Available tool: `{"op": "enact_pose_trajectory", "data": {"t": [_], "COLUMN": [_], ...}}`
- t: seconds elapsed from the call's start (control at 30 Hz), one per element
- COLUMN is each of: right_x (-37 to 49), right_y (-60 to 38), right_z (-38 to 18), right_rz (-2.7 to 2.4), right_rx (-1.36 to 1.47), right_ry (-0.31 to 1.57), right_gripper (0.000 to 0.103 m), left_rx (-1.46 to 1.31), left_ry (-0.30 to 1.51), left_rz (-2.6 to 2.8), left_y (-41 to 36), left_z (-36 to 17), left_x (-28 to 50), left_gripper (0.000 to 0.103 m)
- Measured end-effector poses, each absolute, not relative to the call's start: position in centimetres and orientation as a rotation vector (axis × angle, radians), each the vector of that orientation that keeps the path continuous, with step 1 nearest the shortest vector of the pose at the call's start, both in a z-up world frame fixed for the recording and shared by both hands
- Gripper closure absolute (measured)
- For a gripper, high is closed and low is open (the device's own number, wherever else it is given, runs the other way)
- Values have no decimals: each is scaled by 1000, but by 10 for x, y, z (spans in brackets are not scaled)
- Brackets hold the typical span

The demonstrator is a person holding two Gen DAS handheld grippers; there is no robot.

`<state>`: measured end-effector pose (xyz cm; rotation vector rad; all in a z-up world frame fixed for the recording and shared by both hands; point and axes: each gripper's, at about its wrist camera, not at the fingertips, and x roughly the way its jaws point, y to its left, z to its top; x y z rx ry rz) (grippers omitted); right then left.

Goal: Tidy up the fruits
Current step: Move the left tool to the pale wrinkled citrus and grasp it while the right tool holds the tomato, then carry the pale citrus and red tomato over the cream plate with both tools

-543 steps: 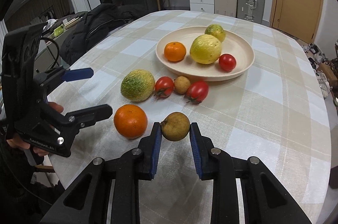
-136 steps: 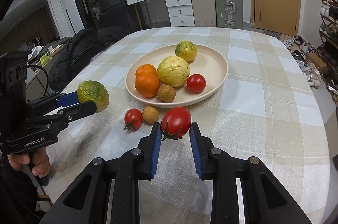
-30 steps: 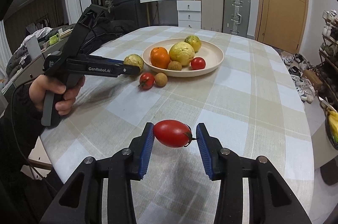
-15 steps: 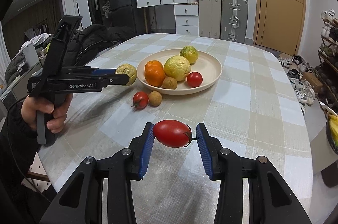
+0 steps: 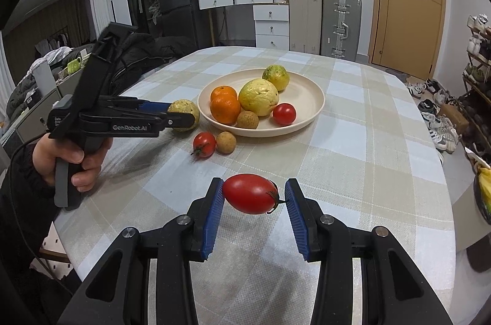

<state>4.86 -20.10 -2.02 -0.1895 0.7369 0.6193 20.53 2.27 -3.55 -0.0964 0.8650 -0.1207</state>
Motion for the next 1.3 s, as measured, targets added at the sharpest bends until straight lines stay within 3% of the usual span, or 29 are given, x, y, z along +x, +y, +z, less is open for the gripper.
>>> {"op": "enact_pose_trajectory", "data": {"t": [0.53, 1.3], "right_x": [76, 157], "right_y": [-198, -165], "right_z": [-7, -26], "right_rz": [584, 548], "right_rx": [-134, -69], "right_ry": [712, 789], "right_gripper": [61, 61], "left_rx": [-117, -98], "left_ry": [758, 780], "left_rz": [-132, -133], "left_y": [21, 22], "left_z": [-11, -14], "left_x": [198, 235], "left_gripper": [57, 57]}}
